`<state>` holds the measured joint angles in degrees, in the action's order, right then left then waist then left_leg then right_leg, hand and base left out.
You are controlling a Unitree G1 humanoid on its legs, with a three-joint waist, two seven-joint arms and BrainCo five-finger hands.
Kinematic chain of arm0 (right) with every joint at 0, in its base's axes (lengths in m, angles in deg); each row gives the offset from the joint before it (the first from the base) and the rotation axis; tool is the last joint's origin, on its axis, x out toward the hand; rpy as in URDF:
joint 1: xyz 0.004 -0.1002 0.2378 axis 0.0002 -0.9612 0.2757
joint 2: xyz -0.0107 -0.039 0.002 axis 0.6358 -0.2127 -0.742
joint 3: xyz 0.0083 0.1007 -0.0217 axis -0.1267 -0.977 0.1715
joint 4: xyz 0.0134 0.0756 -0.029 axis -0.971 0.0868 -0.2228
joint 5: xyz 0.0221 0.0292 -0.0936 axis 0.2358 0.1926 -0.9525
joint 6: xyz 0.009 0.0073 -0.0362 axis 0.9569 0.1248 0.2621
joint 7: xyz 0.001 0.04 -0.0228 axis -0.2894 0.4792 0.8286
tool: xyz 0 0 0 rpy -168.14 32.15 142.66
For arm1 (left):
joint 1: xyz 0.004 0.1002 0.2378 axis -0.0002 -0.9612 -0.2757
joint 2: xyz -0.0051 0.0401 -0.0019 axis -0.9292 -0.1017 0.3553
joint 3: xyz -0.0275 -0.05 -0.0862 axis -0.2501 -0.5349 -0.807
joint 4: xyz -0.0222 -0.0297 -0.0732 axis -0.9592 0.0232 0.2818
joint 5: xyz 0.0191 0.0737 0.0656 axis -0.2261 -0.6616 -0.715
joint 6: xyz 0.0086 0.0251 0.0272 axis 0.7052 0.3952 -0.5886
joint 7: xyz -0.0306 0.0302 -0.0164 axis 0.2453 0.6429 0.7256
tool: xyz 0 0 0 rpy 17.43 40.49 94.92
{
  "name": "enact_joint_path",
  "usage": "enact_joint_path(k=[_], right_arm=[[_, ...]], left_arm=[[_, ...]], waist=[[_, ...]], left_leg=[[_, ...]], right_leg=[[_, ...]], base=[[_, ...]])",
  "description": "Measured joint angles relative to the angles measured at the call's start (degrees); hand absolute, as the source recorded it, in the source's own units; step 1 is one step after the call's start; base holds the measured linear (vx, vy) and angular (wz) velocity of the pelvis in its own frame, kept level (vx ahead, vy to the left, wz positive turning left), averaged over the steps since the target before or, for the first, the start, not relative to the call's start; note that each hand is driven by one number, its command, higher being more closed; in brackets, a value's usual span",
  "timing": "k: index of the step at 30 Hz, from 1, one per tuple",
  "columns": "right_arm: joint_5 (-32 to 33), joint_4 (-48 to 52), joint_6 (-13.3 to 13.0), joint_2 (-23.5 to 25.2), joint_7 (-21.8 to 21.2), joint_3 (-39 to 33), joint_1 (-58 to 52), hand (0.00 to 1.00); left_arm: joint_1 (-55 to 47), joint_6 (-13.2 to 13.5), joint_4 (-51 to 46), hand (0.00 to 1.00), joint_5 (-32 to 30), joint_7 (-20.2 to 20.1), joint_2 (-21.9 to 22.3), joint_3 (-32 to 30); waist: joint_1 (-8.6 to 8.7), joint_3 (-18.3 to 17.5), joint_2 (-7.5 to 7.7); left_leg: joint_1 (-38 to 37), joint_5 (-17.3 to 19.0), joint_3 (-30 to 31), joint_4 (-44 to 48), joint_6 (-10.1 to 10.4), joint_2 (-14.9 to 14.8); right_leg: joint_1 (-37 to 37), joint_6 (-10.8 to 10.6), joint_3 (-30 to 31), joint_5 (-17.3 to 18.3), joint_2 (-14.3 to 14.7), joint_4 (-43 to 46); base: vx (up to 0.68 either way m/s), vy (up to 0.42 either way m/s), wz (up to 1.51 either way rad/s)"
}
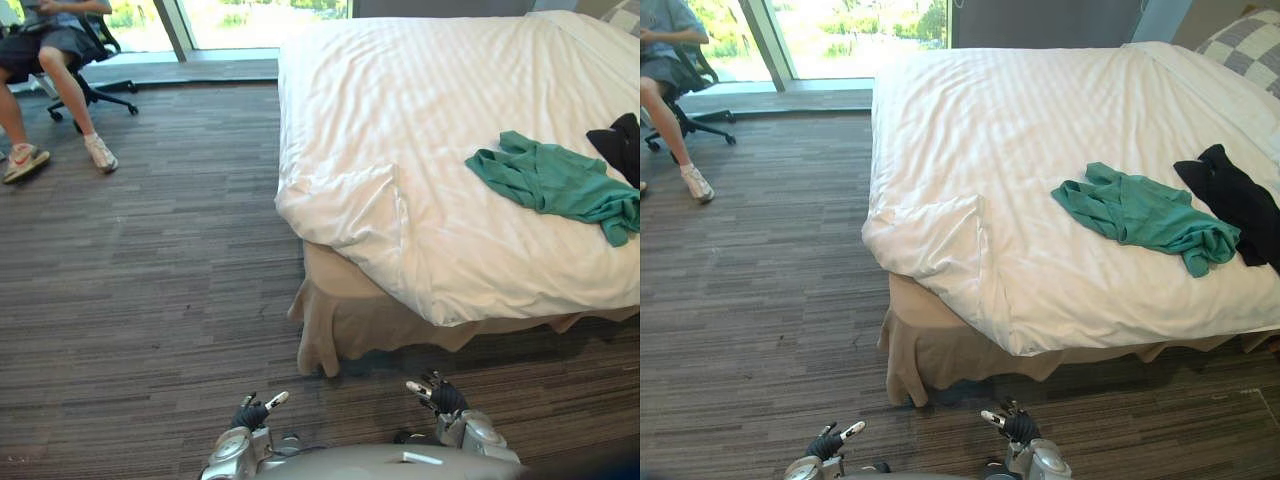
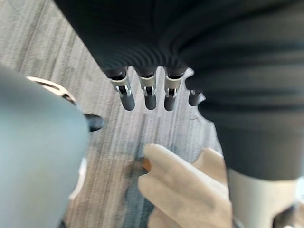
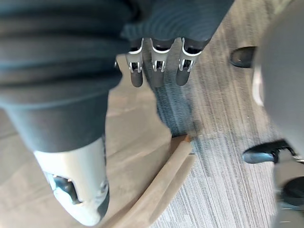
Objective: Tidy the bed and pick cloth on bed and put in laundry
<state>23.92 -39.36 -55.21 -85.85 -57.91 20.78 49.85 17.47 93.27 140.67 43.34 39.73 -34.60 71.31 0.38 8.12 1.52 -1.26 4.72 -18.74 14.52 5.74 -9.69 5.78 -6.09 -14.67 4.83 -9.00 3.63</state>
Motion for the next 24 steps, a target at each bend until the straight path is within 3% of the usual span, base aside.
enact_joint_path(k=[3,6,8,9,10,13,19,21,24], right_arm=[[1.91,0.1,1.74,-0.3,1.3,-1.19,0.09,0.0],[2.88,0.11,3.73,-0.61,1.77,-1.77,0.25,0.0],[2.89,0.13,4.39,-1.38,2.14,-2.72,0.33,0.0],[2.87,0.21,4.39,-1.49,2.33,-3.08,0.4,0.0],[2.87,1.24,4.4,-1.79,2.76,-3.39,0.49,0.0],[3.26,2.42,4.38,-1.33,3.84,-3.58,-0.71,0.0],[4.2,3.46,4.64,-1.05,4.49,-4.3,-1.75,0.0],[4.12,3.42,5.63,-1.28,4.9,-4.84,-1.73,0.0],[4.12,3.4,7.53,-2.09,4.86,-5.73,-1.53,0.0]], left_arm=[[0.62,1.05,-0.01,0.0,-2.46,-0.01,0.39,0.03],[0.47,1.99,0.03,0.0,-4.24,-0.1,0.56,0.89],[0.5,2.43,0.01,0.0,-4.52,-0.25,1.93,0.8],[0.48,2.44,0.02,0.0,-4.79,-0.25,2.33,0.84],[0.5,2.34,0.02,0.0,-4.86,-0.25,2.99,0.86],[1.46,1.6,-0.24,0.0,-4.63,0.56,2.98,0.49],[1.62,-0.57,-0.43,0.0,8.39,9.76,3.17,-2.42],[2.33,0.46,-0.49,0.0,12.27,13.35,2.43,-5.65],[3.16,4.21,-5.41,0.0,14.81,18.01,-0.04,-10.23]], waist=[[-0.22,0.73,-0.97],[-0.53,0.87,-1.55],[-1.54,0.82,-3.21],[-1.44,0.61,-3.8],[-1.13,0.16,-5.45],[-1.3,0.87,-4.18],[-1.31,-0.61,-4.68],[-1.32,-0.8,-4.99],[-1.47,-0.96,-5.28]], left_leg=[[2.33,1.18,0.75,6.98,0.2,-1.72],[2.18,1.54,2.41,6.12,0.16,-2.23],[-0.4,3.33,6.79,-0.15,-0.69,-1.68],[-1.37,3.73,6.8,-2.26,-0.2,-1.79],[-2.51,4.97,6.07,-5.63,1.06,-2.08],[-2.9,5.25,4.47,-5.97,0.97,-1.23],[-6.05,4.07,1.82,-10.1,0.34,0.67],[-6.84,3.84,1.89,-10.49,0.46,0.75],[-6.87,3.71,2.49,-10.45,0.69,0.68]], right_leg=[[0.67,0.72,1.93,0.19,1.27,-0.6],[0.02,2.82,5.38,-0.49,2.72,-1.86],[-2.24,2.88,9.53,-2.0,4.28,-2.49],[-2.97,2.61,10.31,-2.44,4.92,-2.5],[-3.81,2.03,10.89,-3.19,5.71,-2.93],[-3.31,1.65,12.07,-5.12,4.77,-4.75],[-3.07,0.73,12.84,-5.69,3.34,-5.72],[-2.73,0.57,12.61,-5.8,3.36,-6.1],[-1.78,0.17,11.56,-6.09,3.33,-7.2]], base=[[-0.07,-0.053,-0.25],[-0.07,-0.019,-0.45],[-0.09,0.042,-0.91],[-0.07,0.039,-0.69],[-0.06,0.071,-0.37],[-0.07,0.096,-0.25],[0.03,0.043,-0.16],[0.08,0.008,0.03],[0.05,-0.019,0.13]])
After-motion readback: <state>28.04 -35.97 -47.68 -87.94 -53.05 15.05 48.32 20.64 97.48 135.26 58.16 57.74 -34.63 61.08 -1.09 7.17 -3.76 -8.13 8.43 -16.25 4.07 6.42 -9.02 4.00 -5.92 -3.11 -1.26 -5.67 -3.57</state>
